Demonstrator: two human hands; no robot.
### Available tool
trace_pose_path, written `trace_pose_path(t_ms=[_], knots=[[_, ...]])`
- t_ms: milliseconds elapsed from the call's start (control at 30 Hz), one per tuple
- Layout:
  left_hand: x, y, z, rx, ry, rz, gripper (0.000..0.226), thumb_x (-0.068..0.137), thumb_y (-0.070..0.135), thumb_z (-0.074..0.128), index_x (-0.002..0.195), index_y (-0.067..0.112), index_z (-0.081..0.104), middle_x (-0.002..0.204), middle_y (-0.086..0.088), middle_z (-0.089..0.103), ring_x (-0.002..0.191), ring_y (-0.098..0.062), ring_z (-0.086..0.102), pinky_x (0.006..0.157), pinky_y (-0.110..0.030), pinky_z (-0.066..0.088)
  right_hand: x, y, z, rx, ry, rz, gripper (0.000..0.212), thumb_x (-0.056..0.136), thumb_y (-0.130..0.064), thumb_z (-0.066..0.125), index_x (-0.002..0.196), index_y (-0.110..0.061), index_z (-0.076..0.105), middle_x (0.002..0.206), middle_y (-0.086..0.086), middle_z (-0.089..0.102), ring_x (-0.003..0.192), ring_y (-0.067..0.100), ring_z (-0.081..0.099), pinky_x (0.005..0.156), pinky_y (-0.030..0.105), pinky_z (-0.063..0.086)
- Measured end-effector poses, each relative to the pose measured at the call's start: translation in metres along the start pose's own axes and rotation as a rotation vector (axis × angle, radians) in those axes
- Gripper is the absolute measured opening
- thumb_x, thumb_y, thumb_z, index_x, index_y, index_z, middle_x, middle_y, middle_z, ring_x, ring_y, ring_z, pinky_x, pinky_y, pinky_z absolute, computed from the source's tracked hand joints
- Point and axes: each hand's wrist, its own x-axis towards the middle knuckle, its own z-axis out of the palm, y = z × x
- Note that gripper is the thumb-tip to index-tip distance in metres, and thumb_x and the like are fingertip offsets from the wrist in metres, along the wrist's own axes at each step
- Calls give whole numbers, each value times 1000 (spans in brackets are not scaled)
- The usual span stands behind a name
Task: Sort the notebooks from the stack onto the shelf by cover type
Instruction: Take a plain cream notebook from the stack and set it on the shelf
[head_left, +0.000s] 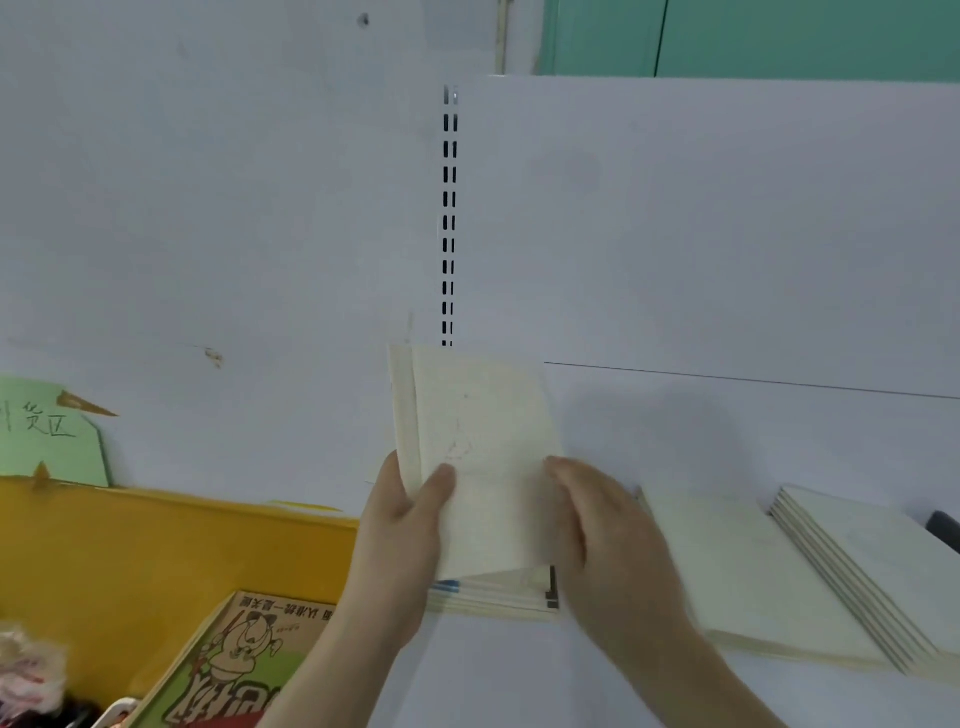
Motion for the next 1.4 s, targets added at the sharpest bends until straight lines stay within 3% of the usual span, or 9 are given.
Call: trace_pose_path(t_ms=[133, 267, 433, 533, 667, 767, 967, 1233, 1400], knots=[[5, 8, -25, -55, 51, 10, 17, 102, 24, 55, 114, 34, 62, 103, 12, 75, 98, -14, 72, 87, -43, 58, 20, 40, 7, 72, -339, 262, 37, 99, -22, 50, 136, -20, 55, 141, -7, 52, 132, 11, 46, 111, 26, 35], [9, 11, -40, -110, 112, -18, 22, 103, 22, 54, 124, 26, 60, 109, 5, 73, 102, -19, 68, 78, -36, 57, 34, 42, 14, -1, -637, 164, 58, 95, -49, 52, 148, -29, 38, 154, -18, 28, 143, 1, 21, 103, 8, 5], [8, 5, -48, -85, 136, -33, 19, 102, 23, 55, 119, 28, 62, 110, 3, 73, 103, -20, 68, 80, -40, 56, 52, 28, 11, -202, -773, -66, 42, 102, -48, 36, 126, -20, 54, 126, -5, 58, 122, 19, 51, 90, 27, 36], [7, 2, -50, -88, 143, -45, 17, 101, 23, 56, 116, 29, 62, 110, 3, 72, 103, -21, 67, 79, -40, 56, 48, 31, 11, -373, -631, -215, 43, 106, -41, 25, 144, -26, 37, 124, -2, 61, 98, 26, 63, 75, 35, 46], [7, 5, -50, -111, 130, -45, 17, 101, 22, 55, 116, 27, 63, 108, 3, 73, 101, -21, 68, 75, -36, 55, 41, 52, 21, -330, -476, -255, 43, 94, -23, 53, 136, -19, 42, 121, 4, 60, 54, 24, 57, 47, 35, 49], [7, 7, -50, -102, 123, -28, 17, 102, 23, 55, 116, 28, 63, 108, 4, 73, 102, -20, 68, 75, -37, 55, 36, 53, 26, -376, -449, -237, 34, 89, -22, 60, 122, -21, 53, 95, 0, 64, 55, 25, 57, 48, 36, 49], [5, 7, -48, -130, 117, -15, 20, 102, 21, 54, 120, 26, 61, 108, 5, 73, 102, -19, 68, 75, -35, 55, 48, 40, -2, -524, -357, 15, 35, 103, -42, 23, 109, -30, 55, 75, -8, 60, 65, 16, 58, 56, 28, 42], [2, -1, -34, 12, 76, 43, 13, 102, 27, 54, 108, 35, 61, 98, 15, 73, 100, -17, 69, 88, -52, 58, 53, 19, -33, -396, -9, 155, 29, 96, -27, 50, 70, -15, 53, 42, -7, 37, 36, 19, 38, 42, 22, 24], [-6, -3, -4, -14, 48, 23, 11, 101, 30, 54, 105, 34, 63, 95, 10, 74, 96, -19, 71, 87, -53, 58, 19, -38, -18, -327, 58, -41, 34, 88, -33, 46, 107, -21, 71, 88, -4, 73, 60, 24, 66, 47, 30, 49]])
